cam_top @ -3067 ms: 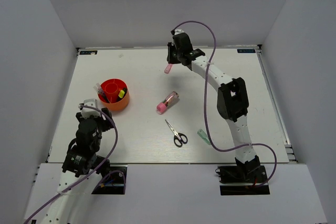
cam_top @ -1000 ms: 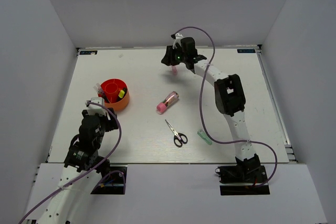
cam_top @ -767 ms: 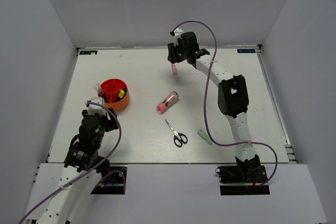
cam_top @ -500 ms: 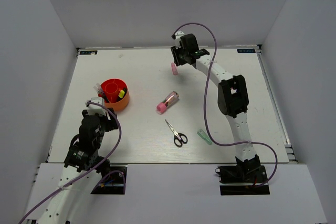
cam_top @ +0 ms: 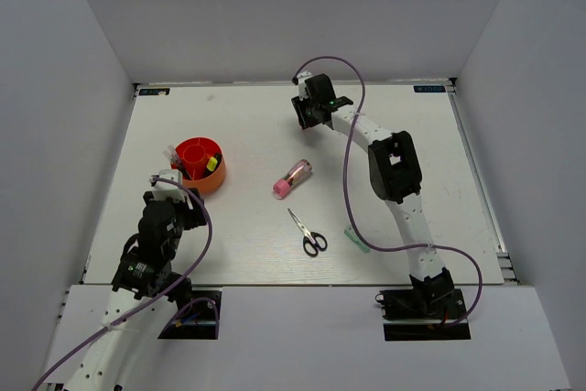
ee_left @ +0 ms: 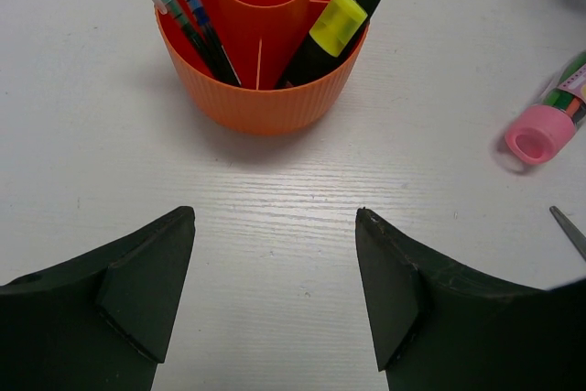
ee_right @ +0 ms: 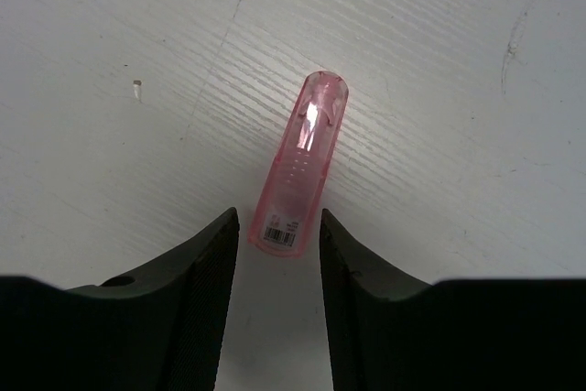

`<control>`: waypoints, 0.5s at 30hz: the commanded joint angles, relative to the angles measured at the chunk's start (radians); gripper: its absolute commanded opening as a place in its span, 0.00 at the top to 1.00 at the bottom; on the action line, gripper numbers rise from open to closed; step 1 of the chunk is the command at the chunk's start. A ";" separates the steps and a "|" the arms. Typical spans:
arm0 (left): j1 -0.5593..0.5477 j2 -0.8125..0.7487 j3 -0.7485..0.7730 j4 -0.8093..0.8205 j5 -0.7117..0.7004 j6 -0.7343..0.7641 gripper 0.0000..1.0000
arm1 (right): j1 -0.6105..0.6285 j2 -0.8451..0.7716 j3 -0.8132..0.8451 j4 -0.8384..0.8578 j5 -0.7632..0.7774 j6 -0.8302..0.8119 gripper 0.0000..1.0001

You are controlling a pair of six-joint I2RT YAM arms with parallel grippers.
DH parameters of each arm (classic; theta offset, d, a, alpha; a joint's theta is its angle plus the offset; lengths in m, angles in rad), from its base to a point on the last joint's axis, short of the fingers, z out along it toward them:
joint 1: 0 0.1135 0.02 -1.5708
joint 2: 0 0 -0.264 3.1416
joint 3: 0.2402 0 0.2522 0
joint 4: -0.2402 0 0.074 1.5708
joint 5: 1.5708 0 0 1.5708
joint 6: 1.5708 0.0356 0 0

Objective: Sort the stationery into containers
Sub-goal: Pick up the stationery from the center of the board.

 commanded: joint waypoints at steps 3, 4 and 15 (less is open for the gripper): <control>-0.001 0.010 0.020 0.006 0.007 0.007 0.19 | 0.002 0.028 0.059 0.066 0.007 -0.002 0.56; -0.001 0.008 0.020 0.007 0.004 0.008 0.19 | -0.001 0.031 0.061 0.075 0.009 0.000 0.54; -0.003 0.010 0.017 0.007 0.006 0.008 0.19 | 0.004 0.074 0.061 0.076 -0.005 0.000 0.54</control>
